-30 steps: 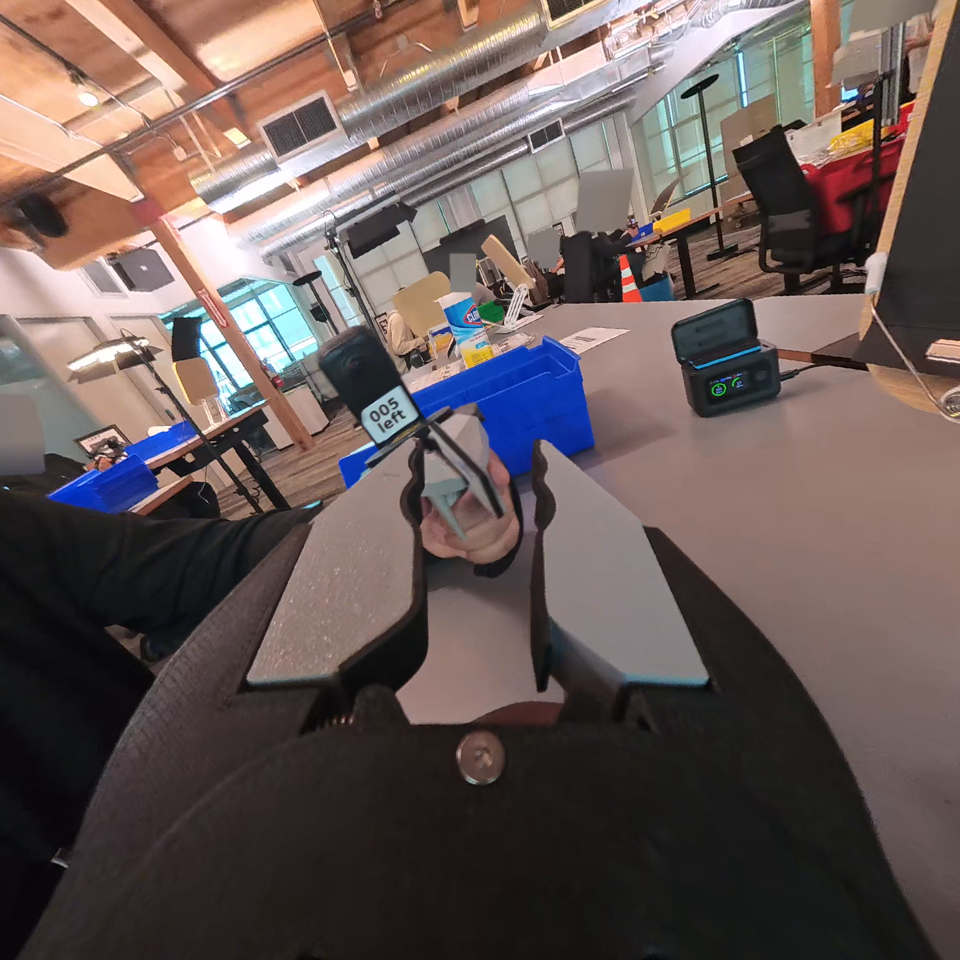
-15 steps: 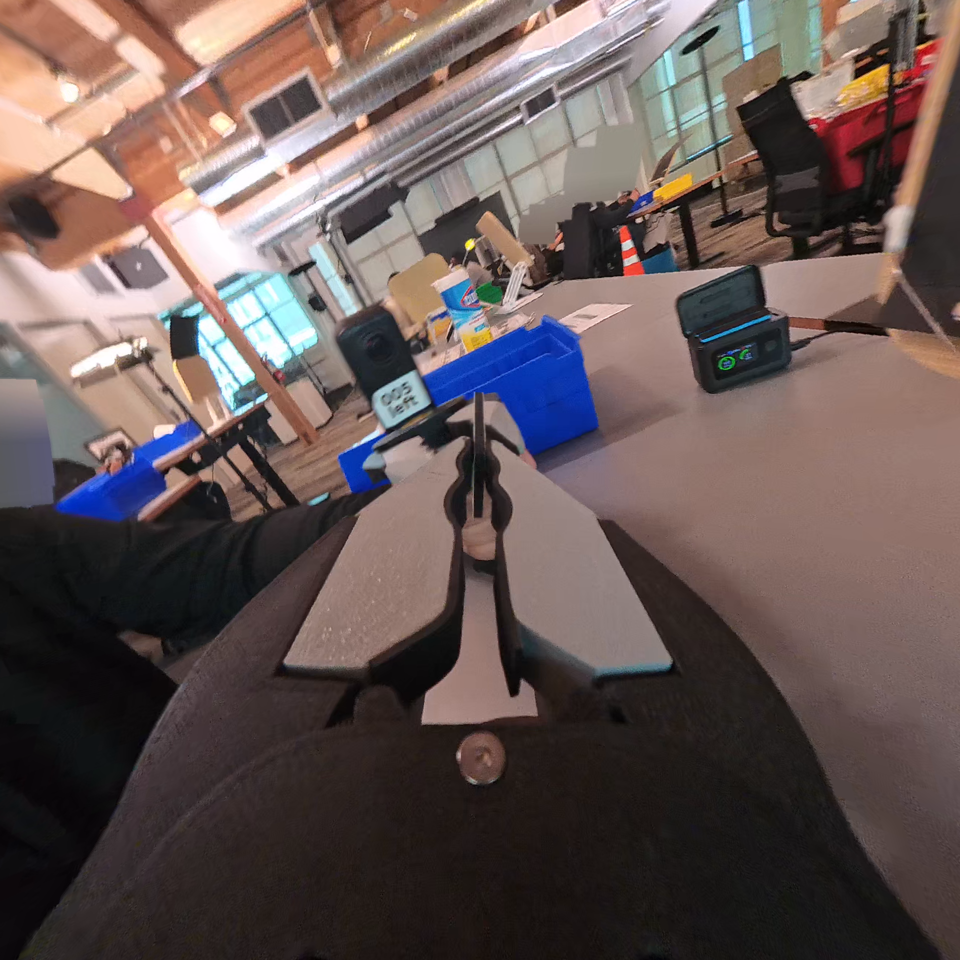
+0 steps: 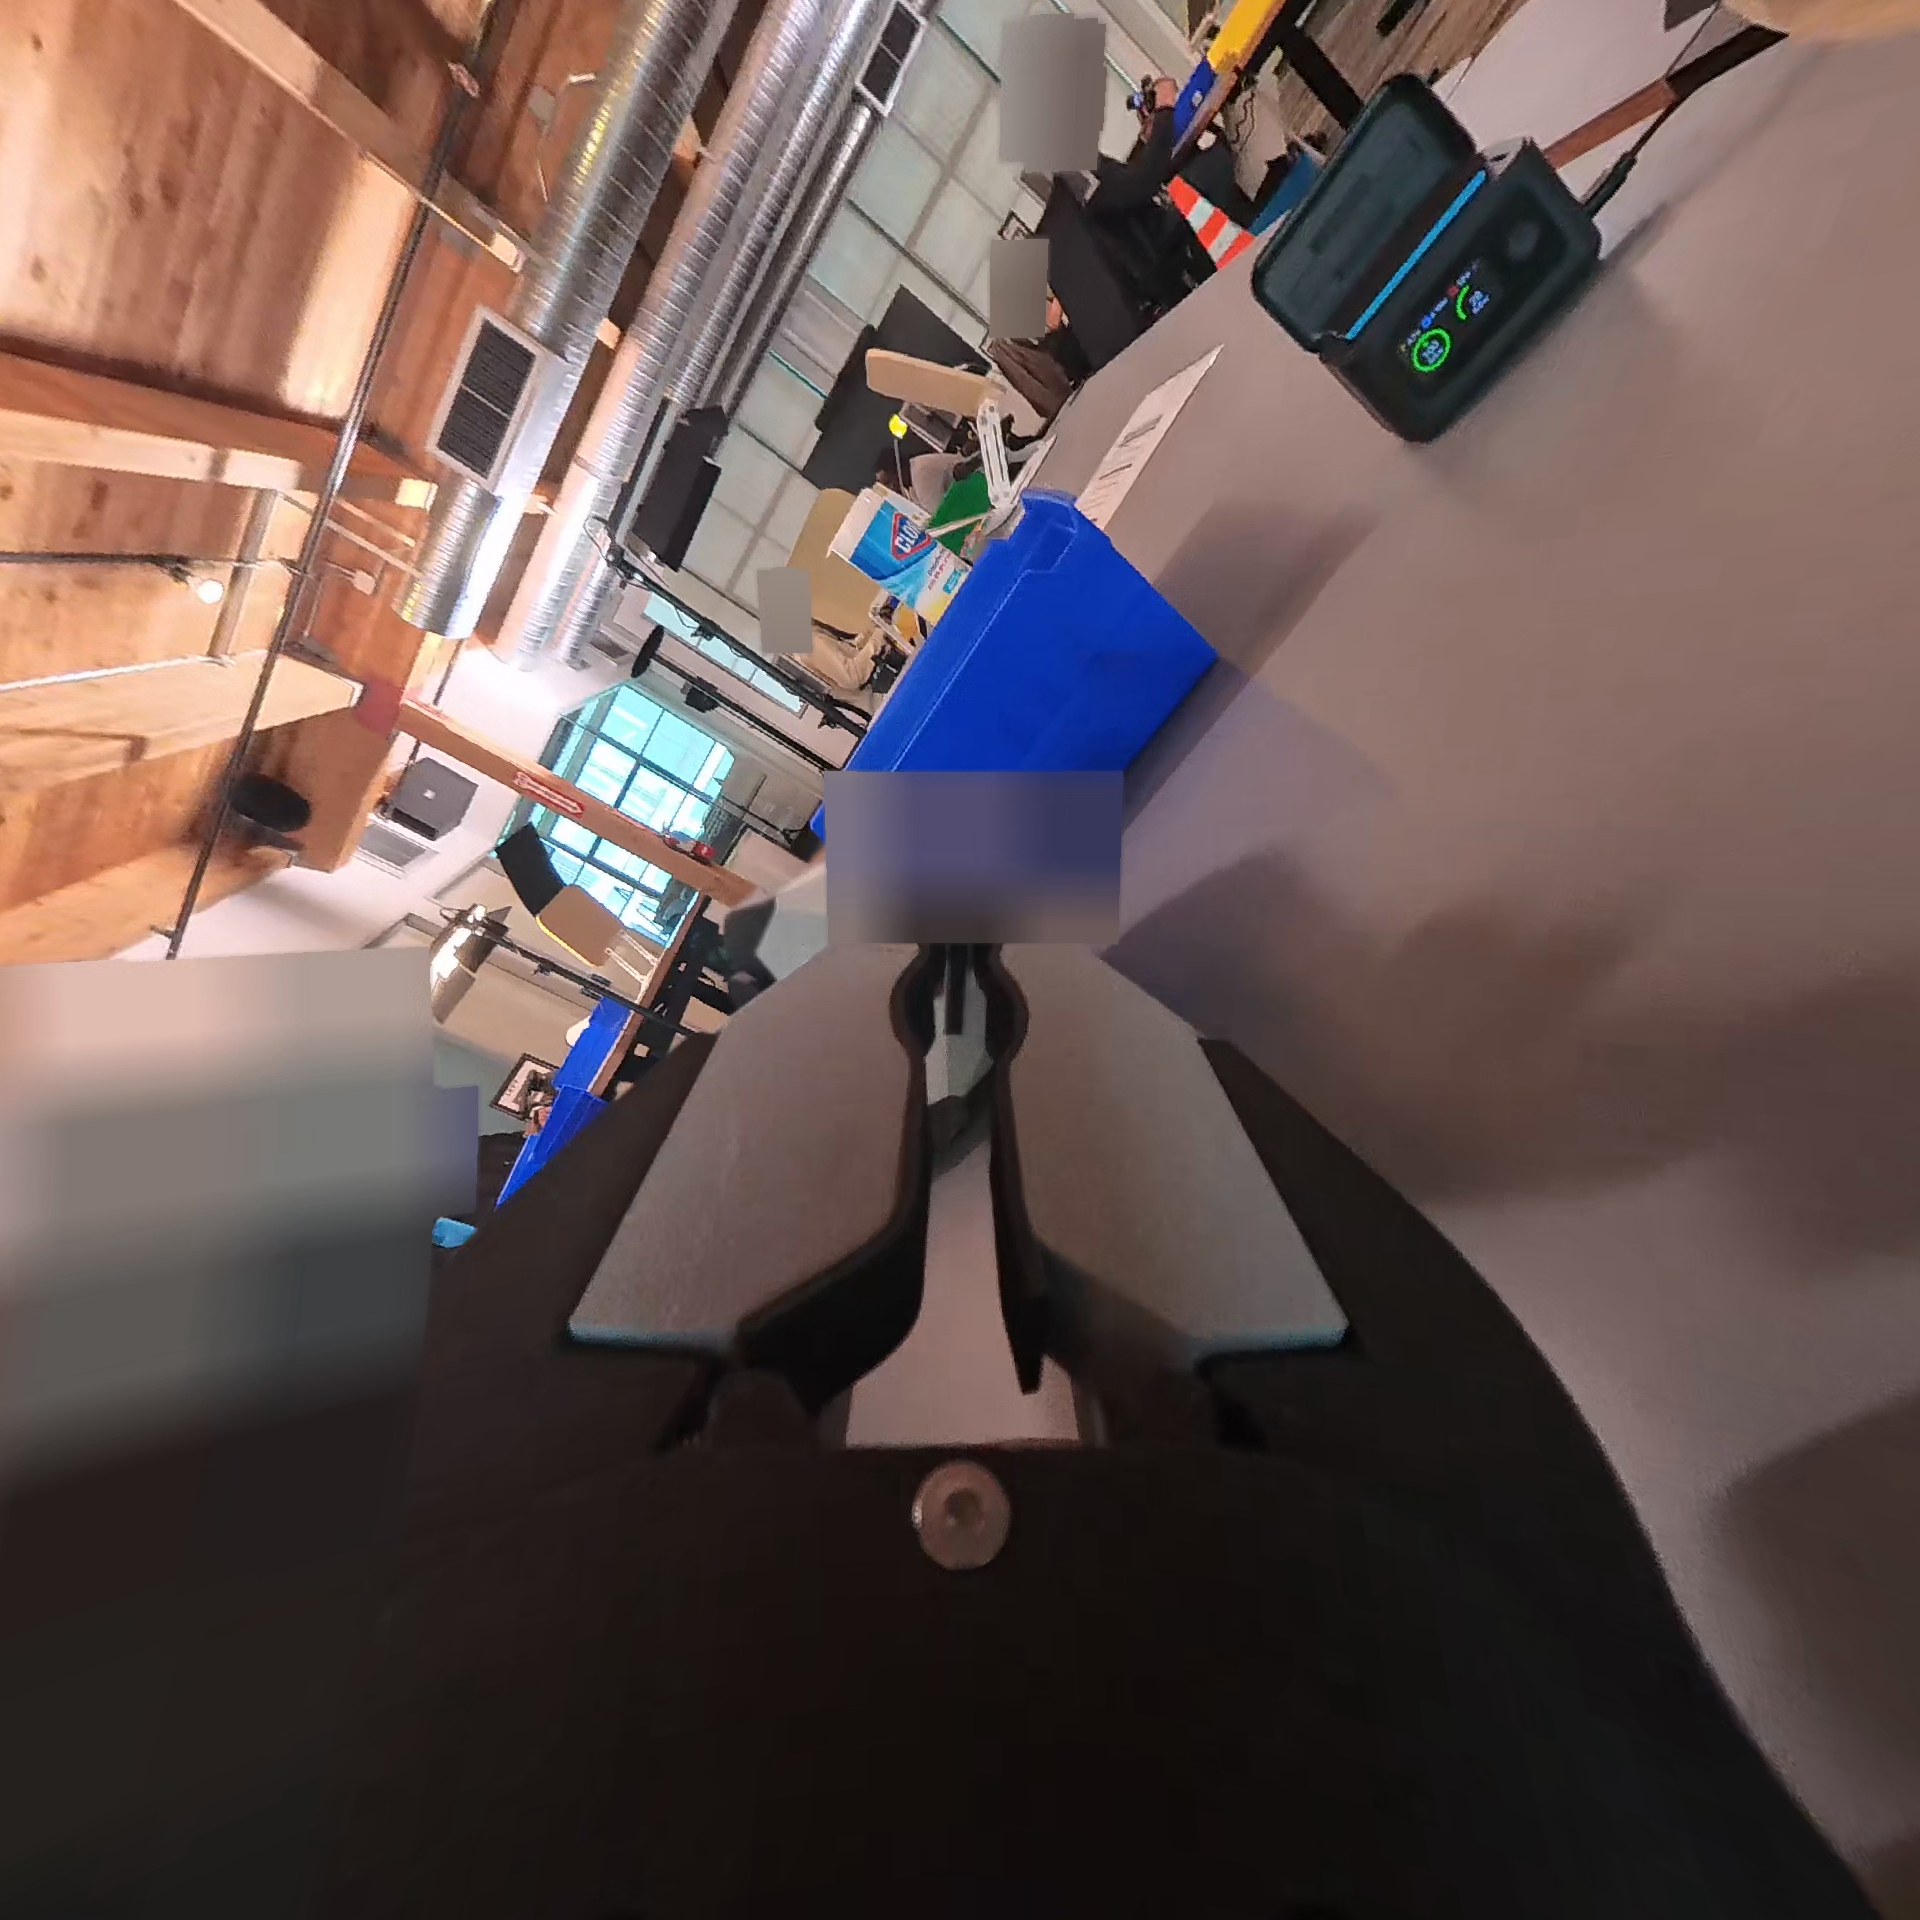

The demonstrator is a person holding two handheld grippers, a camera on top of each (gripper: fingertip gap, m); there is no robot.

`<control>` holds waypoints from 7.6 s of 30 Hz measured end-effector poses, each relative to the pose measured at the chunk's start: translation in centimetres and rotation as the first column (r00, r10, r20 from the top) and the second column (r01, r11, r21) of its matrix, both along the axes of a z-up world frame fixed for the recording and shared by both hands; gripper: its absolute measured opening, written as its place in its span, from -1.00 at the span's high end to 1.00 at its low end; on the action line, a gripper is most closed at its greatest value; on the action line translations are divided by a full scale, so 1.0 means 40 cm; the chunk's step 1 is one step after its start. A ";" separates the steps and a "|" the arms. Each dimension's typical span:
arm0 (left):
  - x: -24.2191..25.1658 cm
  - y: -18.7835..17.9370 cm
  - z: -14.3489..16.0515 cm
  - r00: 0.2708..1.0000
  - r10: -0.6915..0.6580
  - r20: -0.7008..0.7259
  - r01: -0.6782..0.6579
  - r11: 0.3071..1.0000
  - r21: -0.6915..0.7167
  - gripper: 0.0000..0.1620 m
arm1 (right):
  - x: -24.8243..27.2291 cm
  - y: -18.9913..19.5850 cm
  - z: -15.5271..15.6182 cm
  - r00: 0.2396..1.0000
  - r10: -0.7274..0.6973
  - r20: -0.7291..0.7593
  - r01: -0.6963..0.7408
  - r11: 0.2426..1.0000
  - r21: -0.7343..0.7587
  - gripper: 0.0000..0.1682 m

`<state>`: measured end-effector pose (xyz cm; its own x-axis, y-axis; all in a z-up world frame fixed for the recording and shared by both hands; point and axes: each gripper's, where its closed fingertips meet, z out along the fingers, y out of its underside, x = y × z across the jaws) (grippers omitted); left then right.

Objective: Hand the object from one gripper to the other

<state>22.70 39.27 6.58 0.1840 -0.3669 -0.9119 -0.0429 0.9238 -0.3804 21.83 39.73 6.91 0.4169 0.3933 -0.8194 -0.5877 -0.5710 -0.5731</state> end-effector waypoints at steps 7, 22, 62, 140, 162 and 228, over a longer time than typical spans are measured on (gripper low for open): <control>-0.007 -0.001 0.022 0.987 -0.161 0.003 0.149 0.903 -0.403 0.99 | 0.015 -0.007 0.035 0.982 -0.066 0.175 0.035 0.984 0.177 0.70; -0.019 -0.046 0.033 0.889 -0.446 0.103 0.340 0.494 -0.800 0.92 | -0.023 -0.036 0.075 0.915 -0.126 0.384 -0.049 0.908 0.416 0.89; -0.028 -0.028 0.074 0.843 -0.456 0.285 0.425 0.240 -0.873 0.98 | -0.010 -0.021 0.067 0.947 -0.121 0.299 0.011 0.938 0.346 0.87; 0.001 -0.026 -0.037 0.991 -0.098 -0.094 0.080 0.980 -0.182 0.60 | 0.023 -0.004 0.015 0.998 -0.042 0.053 0.040 0.998 0.038 1.00; -0.010 -0.012 0.028 0.978 -0.207 0.019 0.190 0.853 -0.485 0.96 | -0.006 -0.017 0.029 0.962 -0.049 0.270 -0.004 0.981 0.192 0.58; 0.028 0.131 -0.097 0.972 -0.005 -0.234 -0.192 0.557 -0.808 0.65 | 0.121 -0.007 -0.013 0.549 -0.315 0.774 0.384 0.918 0.101 0.49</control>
<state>23.81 44.51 2.70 0.1269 -0.9626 -0.2394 -0.2700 0.1988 -0.9421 26.69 39.44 6.39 0.9882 0.0315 -0.1496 -0.1166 -0.4778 -0.8707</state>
